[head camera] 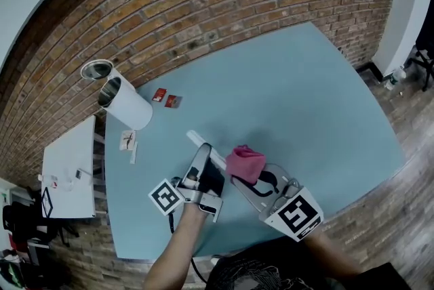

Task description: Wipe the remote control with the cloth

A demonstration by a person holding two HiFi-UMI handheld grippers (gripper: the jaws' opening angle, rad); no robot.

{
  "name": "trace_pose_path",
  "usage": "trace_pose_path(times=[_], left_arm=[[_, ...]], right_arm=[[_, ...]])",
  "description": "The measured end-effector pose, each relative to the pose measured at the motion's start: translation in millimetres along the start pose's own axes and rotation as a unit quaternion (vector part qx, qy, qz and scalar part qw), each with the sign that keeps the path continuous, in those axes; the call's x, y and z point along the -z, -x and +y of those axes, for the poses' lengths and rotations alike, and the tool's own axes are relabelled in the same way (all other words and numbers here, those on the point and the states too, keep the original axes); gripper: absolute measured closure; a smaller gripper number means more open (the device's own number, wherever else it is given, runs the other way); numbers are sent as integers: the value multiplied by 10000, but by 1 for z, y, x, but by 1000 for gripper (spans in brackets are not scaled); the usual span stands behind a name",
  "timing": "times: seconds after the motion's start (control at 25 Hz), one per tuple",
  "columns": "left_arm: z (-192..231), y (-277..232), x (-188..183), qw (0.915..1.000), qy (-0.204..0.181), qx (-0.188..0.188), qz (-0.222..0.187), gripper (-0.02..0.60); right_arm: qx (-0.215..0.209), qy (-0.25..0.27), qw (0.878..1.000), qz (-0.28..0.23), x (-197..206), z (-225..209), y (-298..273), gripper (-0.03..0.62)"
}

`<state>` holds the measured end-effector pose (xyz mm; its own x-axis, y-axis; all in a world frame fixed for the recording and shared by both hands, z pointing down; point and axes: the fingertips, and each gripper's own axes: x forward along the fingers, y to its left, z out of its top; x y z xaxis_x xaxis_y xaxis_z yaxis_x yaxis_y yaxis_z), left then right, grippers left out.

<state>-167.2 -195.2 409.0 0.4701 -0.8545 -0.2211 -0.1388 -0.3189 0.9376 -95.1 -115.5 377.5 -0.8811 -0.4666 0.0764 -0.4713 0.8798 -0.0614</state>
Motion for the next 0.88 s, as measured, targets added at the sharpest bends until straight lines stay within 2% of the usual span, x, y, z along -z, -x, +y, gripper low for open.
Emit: trace_pose_path(times=[0.24,0.36,0.56,0.64,0.76,0.88], left_arm=[[5,0,13,9985,-380,-213,333,339],[8,1,22,9952,-678,-314,627,339],[18,7,43,9791,-1401,-583,1356,339],[17,7,45,9751,-1550,-565,1484,339],[17,7,45,9642,-1962,-599,1679,339],[15,7,49,9588,-2115,-577,1809,339]], right_arm=[[26,-169,9997,-165,-8,-6,3,531],[45,-217,9996,-171,-8,-8,4,531],[31,-243,9995,-189,-8,-8,4,531],[36,-242,9995,-205,-9,-8,4,531],[71,-250,9994,-233,-10,-11,5,531],[140,-255,9993,-243,-10,-16,8,531]])
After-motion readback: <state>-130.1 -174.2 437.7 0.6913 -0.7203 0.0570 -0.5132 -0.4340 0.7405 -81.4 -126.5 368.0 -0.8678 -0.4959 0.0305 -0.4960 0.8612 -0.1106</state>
